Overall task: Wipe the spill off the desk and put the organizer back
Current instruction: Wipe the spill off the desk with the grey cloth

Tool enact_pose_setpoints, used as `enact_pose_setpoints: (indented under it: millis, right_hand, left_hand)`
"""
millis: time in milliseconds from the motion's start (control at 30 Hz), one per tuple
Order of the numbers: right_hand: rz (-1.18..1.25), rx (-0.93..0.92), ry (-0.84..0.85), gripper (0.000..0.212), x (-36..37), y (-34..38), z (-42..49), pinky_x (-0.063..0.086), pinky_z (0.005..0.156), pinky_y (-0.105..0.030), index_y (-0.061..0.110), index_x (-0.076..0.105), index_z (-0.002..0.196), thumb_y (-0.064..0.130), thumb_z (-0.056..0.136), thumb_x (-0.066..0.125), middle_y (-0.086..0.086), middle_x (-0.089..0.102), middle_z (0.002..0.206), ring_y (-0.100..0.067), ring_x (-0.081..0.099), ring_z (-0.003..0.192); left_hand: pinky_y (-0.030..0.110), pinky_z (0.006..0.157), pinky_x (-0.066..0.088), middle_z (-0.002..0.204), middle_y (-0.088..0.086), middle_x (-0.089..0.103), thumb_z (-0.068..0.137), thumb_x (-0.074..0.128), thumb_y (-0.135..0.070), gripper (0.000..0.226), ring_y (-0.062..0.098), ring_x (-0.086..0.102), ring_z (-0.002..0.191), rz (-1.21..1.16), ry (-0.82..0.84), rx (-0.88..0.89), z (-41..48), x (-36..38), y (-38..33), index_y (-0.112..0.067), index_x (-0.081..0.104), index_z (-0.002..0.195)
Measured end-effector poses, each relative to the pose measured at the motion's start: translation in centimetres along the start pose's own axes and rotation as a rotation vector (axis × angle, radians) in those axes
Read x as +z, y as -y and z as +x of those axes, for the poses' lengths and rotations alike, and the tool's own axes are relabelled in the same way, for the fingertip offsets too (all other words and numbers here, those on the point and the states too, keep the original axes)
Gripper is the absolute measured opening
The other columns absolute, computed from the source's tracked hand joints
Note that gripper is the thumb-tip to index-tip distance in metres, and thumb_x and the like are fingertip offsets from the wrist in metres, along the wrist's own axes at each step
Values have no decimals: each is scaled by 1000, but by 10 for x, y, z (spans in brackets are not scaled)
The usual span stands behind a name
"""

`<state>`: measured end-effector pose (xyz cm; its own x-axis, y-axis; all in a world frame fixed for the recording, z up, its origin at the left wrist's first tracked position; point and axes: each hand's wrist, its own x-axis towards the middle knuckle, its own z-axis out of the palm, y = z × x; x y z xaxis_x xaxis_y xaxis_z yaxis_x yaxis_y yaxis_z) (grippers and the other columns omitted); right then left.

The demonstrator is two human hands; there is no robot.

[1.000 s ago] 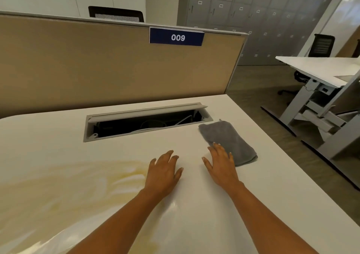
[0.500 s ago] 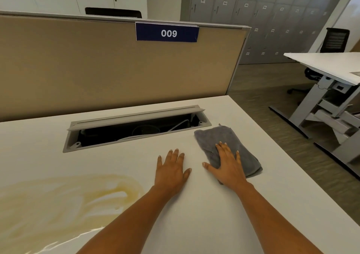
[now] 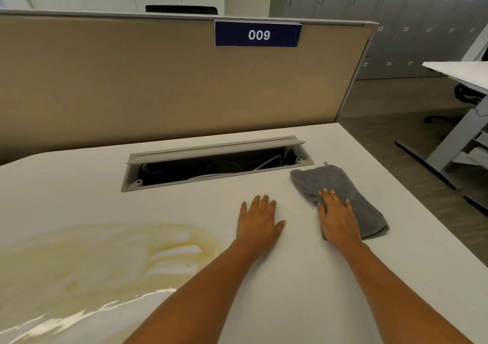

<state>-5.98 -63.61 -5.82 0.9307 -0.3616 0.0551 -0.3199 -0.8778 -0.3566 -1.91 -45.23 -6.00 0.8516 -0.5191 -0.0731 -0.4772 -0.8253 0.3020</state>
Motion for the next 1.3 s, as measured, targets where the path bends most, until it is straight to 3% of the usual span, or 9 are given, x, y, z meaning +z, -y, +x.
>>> enact_pose_setpoints:
  millis: [200,467,567,667,767,933,1100,1233,1300]
  right_hand:
    - [514,263,-32,46,-5,20,-12,25,114,-45,2,37,138,26,99,32,-20,39,145,-36,28,138]
    - [955,292,100,38,12,119,-61,33,106,-37,4,49,129,22,98,37,-13,51,135,-29,44,126]
    - [971,247,177,34,22,174,-85,37,92,-31,4,55,120,22,98,36,-6,55,113,-27,50,113]
    - [880,188,237,32,35,219,-110,40,77,-29,5,55,111,24,99,32,-7,52,100,-26,51,104]
    - [557,65,339,44,55,239,-122,22,115,-38,9,39,138,29,100,27,-9,35,149,-24,25,141]
    - [197,-163,134,48,57,228,-107,19,116,-42,23,52,129,49,95,30,0,37,150,-18,28,141]
    - [-85,-247,217,65,80,214,-96,-7,113,-58,46,6,143,69,85,22,4,-4,160,-20,-9,146]
    - [-153,-224,134,82,91,218,-95,-7,111,-61,48,-2,142,82,67,5,3,-6,159,-21,-9,146]
    - [-170,-202,132,80,94,221,-95,-8,110,-63,48,-2,142,82,71,14,3,-7,159,-22,-9,146]
  left_hand:
    - [47,117,-2,155,4,20,93,26,-50,59,20,9,145,-26,-49,-22,-15,-15,9,-19,23,142]
    - [46,117,-3,156,1,18,92,22,-54,59,17,10,145,31,-153,-162,-69,-55,96,-23,22,143]
    - [46,117,0,155,1,21,92,22,-54,59,17,12,144,41,-160,-236,-90,-74,136,-22,25,142]
    - [47,117,6,154,3,24,93,23,-52,58,19,16,144,36,-154,-319,-111,-92,181,-20,29,141]
    - [48,116,12,153,5,26,93,25,-50,57,21,20,143,17,-142,-395,-123,-107,223,-18,31,140]
    - [49,116,12,155,8,20,92,24,-54,62,25,14,144,98,-44,-477,-130,-127,280,-17,29,142]
    - [50,117,14,156,9,18,93,15,-53,61,31,13,143,59,116,-518,-126,-140,316,-21,24,144]
    - [42,108,26,145,17,38,91,16,-58,68,37,34,133,-126,121,-583,-121,-147,322,-14,38,137]
    - [41,103,31,137,19,47,91,17,-59,70,38,41,125,-117,93,-577,-119,-147,321,-10,45,132]
